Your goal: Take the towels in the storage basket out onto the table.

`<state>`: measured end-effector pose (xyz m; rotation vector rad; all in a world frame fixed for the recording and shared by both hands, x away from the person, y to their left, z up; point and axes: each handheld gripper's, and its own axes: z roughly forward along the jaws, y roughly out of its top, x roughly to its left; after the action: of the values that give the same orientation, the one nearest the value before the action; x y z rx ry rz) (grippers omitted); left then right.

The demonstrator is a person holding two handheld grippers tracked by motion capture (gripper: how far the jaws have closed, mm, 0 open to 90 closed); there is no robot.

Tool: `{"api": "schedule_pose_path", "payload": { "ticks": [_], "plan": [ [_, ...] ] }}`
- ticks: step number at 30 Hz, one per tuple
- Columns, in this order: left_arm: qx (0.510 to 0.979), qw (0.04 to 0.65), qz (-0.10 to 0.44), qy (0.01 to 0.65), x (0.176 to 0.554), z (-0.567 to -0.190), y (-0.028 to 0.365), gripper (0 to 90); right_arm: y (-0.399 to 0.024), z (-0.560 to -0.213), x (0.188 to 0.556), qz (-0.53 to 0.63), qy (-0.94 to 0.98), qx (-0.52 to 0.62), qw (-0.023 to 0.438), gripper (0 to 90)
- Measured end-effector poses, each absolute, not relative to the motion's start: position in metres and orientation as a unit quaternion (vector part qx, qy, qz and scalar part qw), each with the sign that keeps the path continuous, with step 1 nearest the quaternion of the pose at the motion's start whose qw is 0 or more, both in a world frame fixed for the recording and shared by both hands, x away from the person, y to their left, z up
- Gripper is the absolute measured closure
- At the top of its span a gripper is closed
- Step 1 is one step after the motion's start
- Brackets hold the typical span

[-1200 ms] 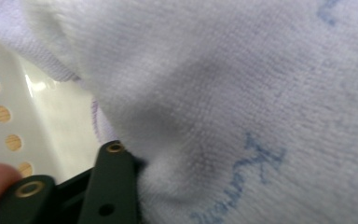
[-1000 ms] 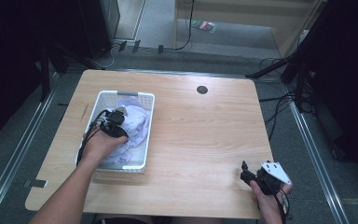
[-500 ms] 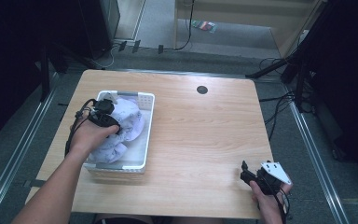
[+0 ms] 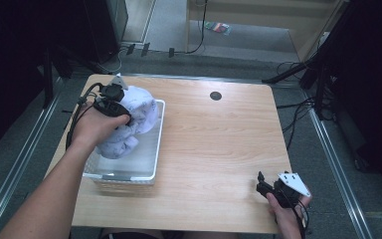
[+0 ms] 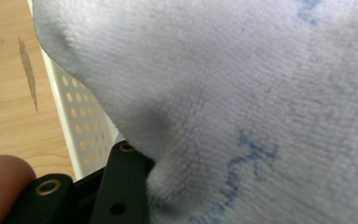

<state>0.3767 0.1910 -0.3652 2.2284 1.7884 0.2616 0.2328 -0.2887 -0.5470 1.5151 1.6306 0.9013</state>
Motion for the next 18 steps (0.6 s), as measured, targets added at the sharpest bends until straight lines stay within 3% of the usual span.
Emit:
{"api": "schedule_pose_path", "payload": {
  "ticks": [18],
  "plan": [
    [0.787, 0.164, 0.095, 0.587, 0.384, -0.328, 0.131, 61.0, -0.289, -0.547, 0.233, 0.351, 0.635, 0.588, 0.357, 13.2]
  ]
}}
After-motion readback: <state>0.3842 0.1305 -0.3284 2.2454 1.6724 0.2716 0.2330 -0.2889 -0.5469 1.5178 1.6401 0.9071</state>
